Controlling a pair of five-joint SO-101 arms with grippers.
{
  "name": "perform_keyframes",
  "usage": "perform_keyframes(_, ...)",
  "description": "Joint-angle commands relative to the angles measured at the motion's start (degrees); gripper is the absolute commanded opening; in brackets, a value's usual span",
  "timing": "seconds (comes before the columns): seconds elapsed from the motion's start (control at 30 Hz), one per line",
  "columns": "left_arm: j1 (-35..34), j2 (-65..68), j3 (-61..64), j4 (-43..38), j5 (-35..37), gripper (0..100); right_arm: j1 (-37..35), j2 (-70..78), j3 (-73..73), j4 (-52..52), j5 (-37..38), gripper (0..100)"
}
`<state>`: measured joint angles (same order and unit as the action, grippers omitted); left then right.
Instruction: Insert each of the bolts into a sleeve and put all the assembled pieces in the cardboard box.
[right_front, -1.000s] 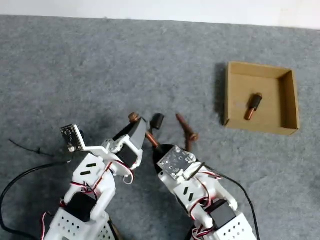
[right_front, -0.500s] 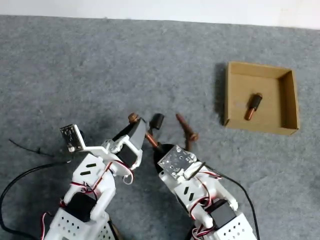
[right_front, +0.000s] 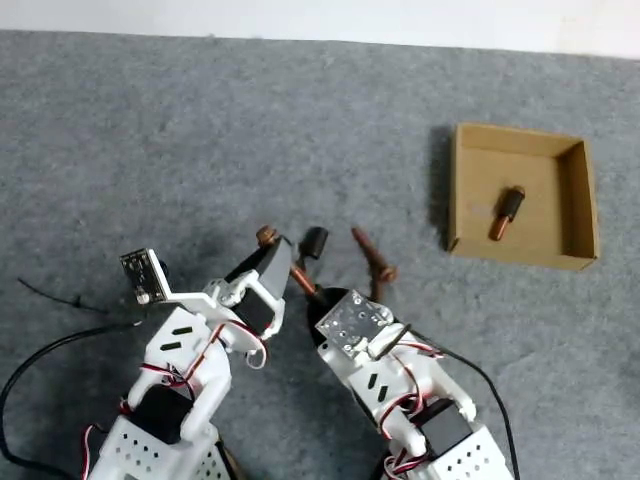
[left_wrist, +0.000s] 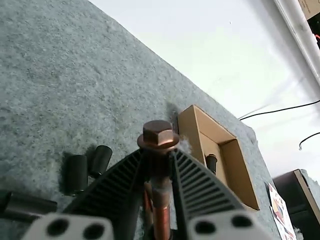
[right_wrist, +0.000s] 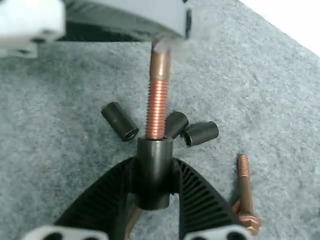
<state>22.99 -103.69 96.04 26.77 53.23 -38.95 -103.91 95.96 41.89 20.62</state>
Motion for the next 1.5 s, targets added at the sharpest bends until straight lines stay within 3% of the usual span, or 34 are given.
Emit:
perform_keyframes(0.0, 1.10, -0.57, 1.10, 0.00, -0.35, 0, 0.66, -1.19, 3.56, -0.92, 0.18, 0.5)
perform_keyframes(0.77, 1.63, -0.31, 1.10, 2.20, -0.53, 0, 0.40, -1.19, 1.45, -0.84, 0.00, 0.5)
perform_keyframes(0.97, 8.48, -0.31, 1.10, 6.33, -5.36, 0, 0.31, -1.19, 1.45, -1.01, -0.09, 0.5)
perform_keyframes(1.47, 9.10, -0.40, 1.10, 8.88, -5.80, 1, 0.57, -1.19, 1.71, -1.01, 0.00, 0.5)
